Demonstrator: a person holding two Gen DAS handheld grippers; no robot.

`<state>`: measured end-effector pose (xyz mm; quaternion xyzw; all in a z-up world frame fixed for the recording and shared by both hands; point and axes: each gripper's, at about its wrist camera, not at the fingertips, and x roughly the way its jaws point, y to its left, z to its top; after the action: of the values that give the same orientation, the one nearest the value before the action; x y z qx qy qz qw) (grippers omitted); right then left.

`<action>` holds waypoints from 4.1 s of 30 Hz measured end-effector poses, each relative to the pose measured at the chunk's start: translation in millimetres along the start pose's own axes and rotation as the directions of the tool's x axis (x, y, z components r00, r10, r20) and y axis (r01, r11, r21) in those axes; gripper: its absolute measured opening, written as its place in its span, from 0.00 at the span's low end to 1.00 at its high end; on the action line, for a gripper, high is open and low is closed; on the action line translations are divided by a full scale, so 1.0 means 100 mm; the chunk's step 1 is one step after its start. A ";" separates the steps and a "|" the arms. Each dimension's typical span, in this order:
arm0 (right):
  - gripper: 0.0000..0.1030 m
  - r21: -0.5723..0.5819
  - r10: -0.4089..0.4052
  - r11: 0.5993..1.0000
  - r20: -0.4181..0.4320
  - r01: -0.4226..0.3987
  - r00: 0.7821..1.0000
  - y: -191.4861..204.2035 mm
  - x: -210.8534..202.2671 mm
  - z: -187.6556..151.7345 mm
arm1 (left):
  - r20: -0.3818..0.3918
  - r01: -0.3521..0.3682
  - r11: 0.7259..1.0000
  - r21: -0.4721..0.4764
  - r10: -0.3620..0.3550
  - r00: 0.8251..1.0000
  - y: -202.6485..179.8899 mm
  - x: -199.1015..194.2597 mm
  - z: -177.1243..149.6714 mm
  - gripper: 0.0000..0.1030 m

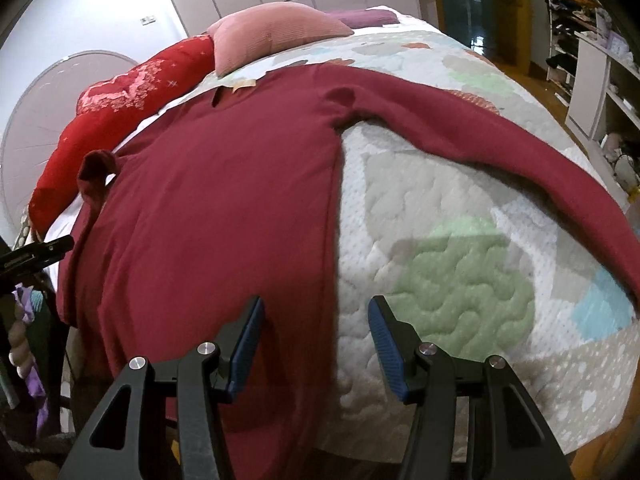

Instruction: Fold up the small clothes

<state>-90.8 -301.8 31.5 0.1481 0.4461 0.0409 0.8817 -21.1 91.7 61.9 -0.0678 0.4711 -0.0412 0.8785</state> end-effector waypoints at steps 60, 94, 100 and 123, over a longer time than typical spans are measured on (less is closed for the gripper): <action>0.06 -0.162 0.081 0.985 0.140 -0.058 0.987 0.81 0.38 1.75 | 0.077 0.032 0.990 -0.140 -0.021 0.997 0.61 -0.33 0.06 0.52; 0.07 -0.564 0.055 0.823 -0.039 -0.068 0.998 2.50 1.50 1.47 | 0.095 0.073 0.980 -0.187 -0.055 0.994 0.79 -0.31 0.04 0.52; 0.12 -0.399 0.075 0.916 0.089 -0.034 0.993 2.51 1.37 1.95 | 0.108 0.072 0.973 -0.220 -0.050 0.993 0.95 -0.44 0.05 0.52; 0.64 -0.870 0.276 0.298 -0.314 -0.392 0.908 3.91 0.93 -0.44 | 0.283 0.015 0.944 -0.329 0.083 0.956 1.53 -1.30 -0.01 0.59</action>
<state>-46.4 99.8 51.4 -0.2795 0.3511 0.4713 0.7593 -92.8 260.0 144.4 -0.2099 0.3373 0.0634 0.9155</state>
